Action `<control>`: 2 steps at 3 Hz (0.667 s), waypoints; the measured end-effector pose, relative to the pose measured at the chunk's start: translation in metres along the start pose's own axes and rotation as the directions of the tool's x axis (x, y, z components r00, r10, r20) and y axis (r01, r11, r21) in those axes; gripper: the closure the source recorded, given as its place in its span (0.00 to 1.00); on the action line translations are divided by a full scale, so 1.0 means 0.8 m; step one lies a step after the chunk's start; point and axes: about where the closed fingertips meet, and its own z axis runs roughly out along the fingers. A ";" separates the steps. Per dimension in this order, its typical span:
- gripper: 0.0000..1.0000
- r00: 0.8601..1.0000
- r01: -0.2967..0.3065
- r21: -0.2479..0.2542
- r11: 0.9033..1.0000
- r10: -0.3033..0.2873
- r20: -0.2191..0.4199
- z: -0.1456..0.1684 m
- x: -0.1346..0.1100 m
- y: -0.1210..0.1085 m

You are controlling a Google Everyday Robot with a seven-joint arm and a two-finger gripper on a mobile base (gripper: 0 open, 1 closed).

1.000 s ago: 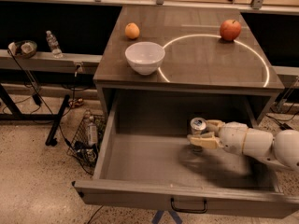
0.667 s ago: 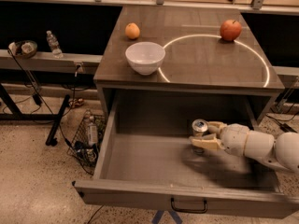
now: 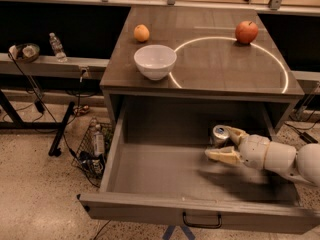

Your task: Place redbull can into top drawer

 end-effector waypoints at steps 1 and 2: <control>0.00 1.000 -0.001 -0.001 1.000 0.001 -0.003 -0.001 0.001 -0.001; 0.00 1.000 0.014 0.031 0.999 -0.013 -0.028 -0.019 -0.007 -0.011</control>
Offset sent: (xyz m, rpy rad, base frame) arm -0.0019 -0.0401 0.0268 -0.0801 -0.0132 -0.0792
